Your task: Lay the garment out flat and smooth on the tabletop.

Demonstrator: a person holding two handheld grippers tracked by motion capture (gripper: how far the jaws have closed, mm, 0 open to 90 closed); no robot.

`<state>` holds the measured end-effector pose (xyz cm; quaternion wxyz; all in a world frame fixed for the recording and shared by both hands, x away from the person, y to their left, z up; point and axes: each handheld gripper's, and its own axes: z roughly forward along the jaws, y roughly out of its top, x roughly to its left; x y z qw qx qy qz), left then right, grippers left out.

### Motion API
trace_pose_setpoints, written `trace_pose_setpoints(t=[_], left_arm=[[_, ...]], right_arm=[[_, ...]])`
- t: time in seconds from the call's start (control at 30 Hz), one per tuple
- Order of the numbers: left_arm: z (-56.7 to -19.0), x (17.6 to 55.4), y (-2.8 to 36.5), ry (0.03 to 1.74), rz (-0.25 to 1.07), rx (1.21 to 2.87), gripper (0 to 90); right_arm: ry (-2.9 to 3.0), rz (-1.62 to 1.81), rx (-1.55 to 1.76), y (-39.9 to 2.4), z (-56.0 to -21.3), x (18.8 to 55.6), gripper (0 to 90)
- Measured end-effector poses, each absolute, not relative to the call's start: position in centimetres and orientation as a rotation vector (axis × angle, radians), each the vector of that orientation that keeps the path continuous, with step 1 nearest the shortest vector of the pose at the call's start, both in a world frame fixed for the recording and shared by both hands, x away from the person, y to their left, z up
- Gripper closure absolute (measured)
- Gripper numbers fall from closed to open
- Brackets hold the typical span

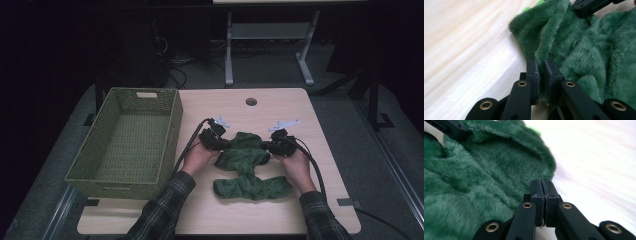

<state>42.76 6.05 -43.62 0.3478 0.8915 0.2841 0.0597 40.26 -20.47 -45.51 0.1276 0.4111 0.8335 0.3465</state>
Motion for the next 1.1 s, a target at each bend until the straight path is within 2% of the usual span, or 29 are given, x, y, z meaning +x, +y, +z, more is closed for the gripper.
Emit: trace_pose_setpoints(t=[0.23,0.5,0.73,0.8,0.9,1.0,1.1], left_arm=[[-43.0,43.2,6.9,0.749,0.246,2.255,86.7],[-44.9,45.1,5.0,0.744,0.321,2.285,87.7],[-46.4,46.2,4.4,0.77,0.281,2.319,86.4],[-46.1,46.2,4.4,0.781,0.269,2.312,81.2],[-44.9,46.0,4.9,0.791,0.25,2.279,69.8],[-43.3,45.6,5.4,0.781,0.261,2.256,58.3],[-42.2,45.0,5.9,0.778,0.226,2.23,50.8]], right_arm=[[2.336,1.038,1.205,-23.0,-43.5,39.8,88.8],[2.352,0.953,1.277,-24.1,-45.4,41.2,89.1],[2.358,0.922,1.306,-24.2,-46.7,41.9,88.6],[2.359,0.925,1.307,-24.2,-46.7,41.9,85.4],[2.331,0.953,1.312,-24.4,-45.9,41.6,74.8],[2.297,1.005,1.334,-24.9,-44.7,41.2,70.5],[2.297,1.02,1.332,-25.1,-43.6,40.6,66.5]])
